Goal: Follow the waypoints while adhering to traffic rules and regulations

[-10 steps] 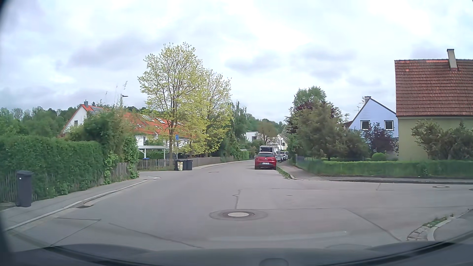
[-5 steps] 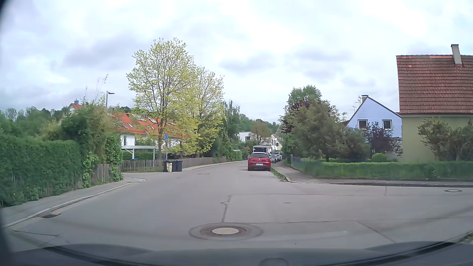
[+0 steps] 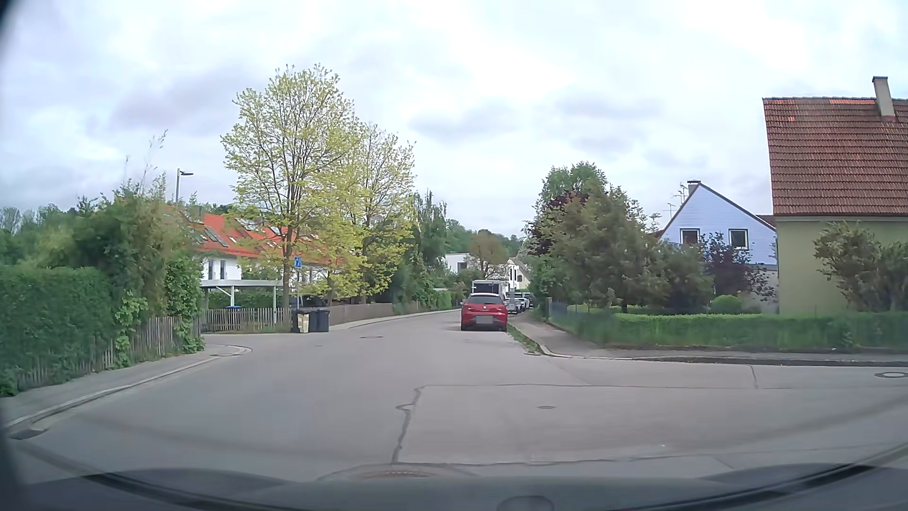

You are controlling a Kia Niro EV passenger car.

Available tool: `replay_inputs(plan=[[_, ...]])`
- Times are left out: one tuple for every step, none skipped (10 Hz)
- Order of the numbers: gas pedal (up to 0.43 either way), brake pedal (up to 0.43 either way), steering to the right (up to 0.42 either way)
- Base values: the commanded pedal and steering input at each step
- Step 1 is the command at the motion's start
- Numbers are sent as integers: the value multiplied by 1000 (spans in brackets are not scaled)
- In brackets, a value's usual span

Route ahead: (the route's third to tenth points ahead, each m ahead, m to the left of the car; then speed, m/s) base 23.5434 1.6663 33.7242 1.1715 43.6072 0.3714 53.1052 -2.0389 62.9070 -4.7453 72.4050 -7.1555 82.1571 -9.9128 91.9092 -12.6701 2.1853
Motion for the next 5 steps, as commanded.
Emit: replay_inputs(plan=[[0,183,94],[0,140,91],[0,49,87],[0,0,84],[0,0,81]])
